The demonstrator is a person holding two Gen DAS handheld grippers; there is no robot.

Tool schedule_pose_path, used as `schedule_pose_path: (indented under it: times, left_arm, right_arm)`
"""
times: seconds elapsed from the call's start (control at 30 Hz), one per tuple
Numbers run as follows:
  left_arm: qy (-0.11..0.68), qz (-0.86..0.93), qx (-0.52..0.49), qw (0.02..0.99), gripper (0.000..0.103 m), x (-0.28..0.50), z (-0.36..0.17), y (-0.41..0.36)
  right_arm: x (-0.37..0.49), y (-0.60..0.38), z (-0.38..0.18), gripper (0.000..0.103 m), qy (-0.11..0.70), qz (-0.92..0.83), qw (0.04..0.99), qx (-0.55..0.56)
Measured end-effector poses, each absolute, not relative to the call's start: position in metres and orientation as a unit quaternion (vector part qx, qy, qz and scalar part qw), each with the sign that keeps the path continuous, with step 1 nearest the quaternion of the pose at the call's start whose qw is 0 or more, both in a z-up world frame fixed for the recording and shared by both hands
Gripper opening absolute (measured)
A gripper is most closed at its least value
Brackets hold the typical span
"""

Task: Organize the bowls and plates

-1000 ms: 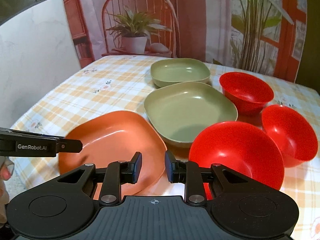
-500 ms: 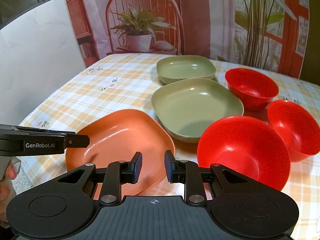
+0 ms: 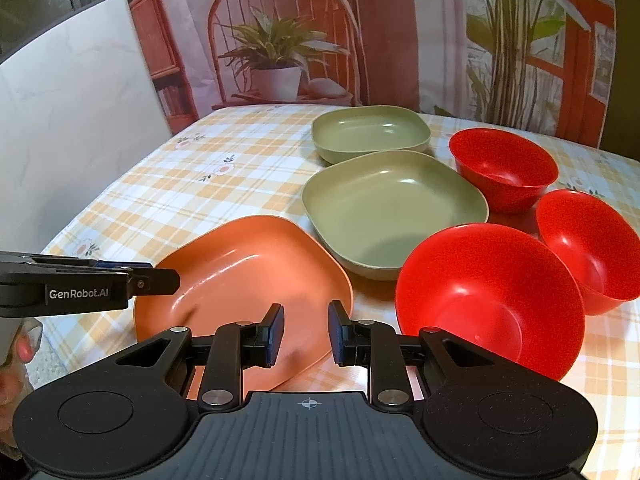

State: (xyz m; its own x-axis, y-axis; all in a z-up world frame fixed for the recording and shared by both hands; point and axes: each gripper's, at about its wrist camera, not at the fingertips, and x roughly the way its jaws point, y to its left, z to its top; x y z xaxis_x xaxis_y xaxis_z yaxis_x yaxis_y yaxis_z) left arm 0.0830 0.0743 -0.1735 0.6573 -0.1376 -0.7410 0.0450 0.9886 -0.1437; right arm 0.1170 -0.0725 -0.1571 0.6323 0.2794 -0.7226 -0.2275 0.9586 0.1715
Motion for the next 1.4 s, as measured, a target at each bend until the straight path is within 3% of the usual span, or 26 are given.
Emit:
schedule_pose_path:
  times: [0.6,0.87,1.4]
  left_arm:
    - [0.424,-0.056,-0.065,0.901,0.025,0.086,-0.179,0.076]
    - [0.427,-0.059,-0.060,0.900,0.017,0.085,-0.181,0.075]
    - [0.431,-0.048,-0.056,0.899,0.017,0.085,-0.183,0.076]
  right_arm:
    - [0.122,-0.082,-0.156,0.021,0.400,0.099,0.911,0.028]
    - [0.122,-0.080,-0.158,0.021,0.402,0.105,0.909,0.027]
    - [0.117,-0.085,-0.155,0.021,0.400,0.100,0.910,0.035]
